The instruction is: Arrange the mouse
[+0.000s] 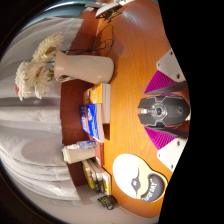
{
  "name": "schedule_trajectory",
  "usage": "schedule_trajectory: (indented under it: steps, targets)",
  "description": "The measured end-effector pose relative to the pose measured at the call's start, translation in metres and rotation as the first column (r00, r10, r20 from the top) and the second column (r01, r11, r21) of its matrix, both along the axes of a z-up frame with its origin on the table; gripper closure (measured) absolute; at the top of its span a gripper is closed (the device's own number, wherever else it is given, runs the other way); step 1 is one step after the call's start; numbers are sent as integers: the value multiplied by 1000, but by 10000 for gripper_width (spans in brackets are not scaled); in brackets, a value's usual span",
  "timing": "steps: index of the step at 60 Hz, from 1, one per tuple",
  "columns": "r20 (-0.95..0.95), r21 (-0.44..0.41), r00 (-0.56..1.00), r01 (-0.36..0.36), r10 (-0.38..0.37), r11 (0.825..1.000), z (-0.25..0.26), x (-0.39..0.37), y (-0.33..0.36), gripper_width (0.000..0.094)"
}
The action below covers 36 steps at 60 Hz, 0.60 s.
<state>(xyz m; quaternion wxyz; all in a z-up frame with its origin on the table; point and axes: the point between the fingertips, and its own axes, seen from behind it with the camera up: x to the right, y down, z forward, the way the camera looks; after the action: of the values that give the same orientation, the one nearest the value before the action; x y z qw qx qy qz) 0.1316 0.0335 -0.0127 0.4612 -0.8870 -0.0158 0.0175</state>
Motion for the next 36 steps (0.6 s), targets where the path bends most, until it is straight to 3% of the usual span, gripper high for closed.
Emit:
schedule_trajectory:
  steps: [18, 29, 36]
  targets:
    - [9, -63, 999, 39, -39, 997, -1, 10, 9, 555]
    - [-39, -155, 994, 92, -99, 984, 9, 13, 15, 557]
    - [-9, -39, 991, 132, -133, 990, 88, 20, 38, 555]
